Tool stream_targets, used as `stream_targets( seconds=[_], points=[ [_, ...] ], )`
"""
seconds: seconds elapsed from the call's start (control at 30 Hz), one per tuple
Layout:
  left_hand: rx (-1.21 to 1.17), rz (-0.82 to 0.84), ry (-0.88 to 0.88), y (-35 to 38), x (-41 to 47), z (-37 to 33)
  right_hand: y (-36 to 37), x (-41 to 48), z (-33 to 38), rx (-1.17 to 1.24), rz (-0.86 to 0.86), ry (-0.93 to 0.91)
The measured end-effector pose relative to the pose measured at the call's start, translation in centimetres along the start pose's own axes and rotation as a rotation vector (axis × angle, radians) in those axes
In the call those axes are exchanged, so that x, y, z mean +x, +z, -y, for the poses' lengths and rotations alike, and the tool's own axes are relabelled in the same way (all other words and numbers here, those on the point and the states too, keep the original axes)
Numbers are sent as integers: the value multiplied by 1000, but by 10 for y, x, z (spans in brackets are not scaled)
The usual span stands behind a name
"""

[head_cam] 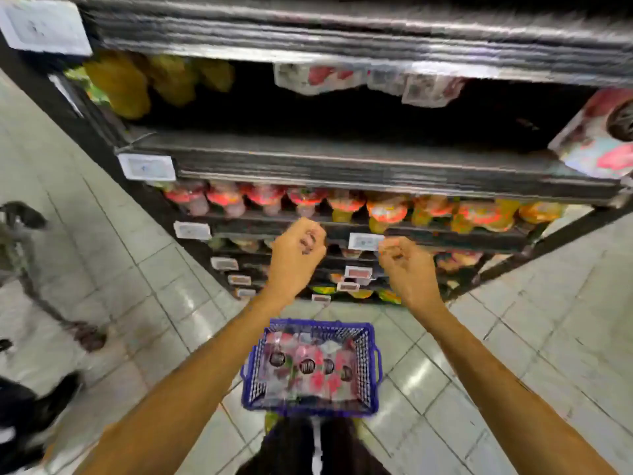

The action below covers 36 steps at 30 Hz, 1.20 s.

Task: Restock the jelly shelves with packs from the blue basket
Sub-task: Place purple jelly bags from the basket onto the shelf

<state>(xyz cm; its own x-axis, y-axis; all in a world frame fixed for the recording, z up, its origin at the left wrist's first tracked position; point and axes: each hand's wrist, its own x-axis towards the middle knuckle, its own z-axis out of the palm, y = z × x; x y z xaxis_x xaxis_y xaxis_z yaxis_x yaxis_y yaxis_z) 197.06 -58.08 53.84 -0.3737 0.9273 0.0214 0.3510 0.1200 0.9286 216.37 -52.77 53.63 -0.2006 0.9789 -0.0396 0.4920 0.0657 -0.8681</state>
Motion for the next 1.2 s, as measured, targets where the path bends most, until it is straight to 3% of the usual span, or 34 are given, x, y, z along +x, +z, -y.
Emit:
stream_targets(
  seconds=[0.2,0.37,0.53,0.67,0.8,0.9,1.0,1.07,1.2],
  points=[
    [47,88,-442,40,-77,168,77,-50,-154,-130,199,312],
    [109,75,-640,77,-127,291,139,-83,-262,-175,355,487],
    [165,30,-800,108,-162,404,209,-103,-363,-215,412,567],
    [95,13,-992,126,-183,495,273,-112,-435,-251,565,717],
    [82,-62,-1196,141,-196,590,355,-112,-493,-305,602,625],
    [61,-12,-1327,152,-204,647,412,-112,-526,-274,692,717],
    [-3,-101,-1420,161,-211,684,464,-114,-554,-230,635,864],
    [29,-125,-1393,168,-213,705,492,-116,-566,-223,626,921],
    [-16,-17,-1401,170,-212,730,521,-121,-575,-189,514,948]
  ],
)
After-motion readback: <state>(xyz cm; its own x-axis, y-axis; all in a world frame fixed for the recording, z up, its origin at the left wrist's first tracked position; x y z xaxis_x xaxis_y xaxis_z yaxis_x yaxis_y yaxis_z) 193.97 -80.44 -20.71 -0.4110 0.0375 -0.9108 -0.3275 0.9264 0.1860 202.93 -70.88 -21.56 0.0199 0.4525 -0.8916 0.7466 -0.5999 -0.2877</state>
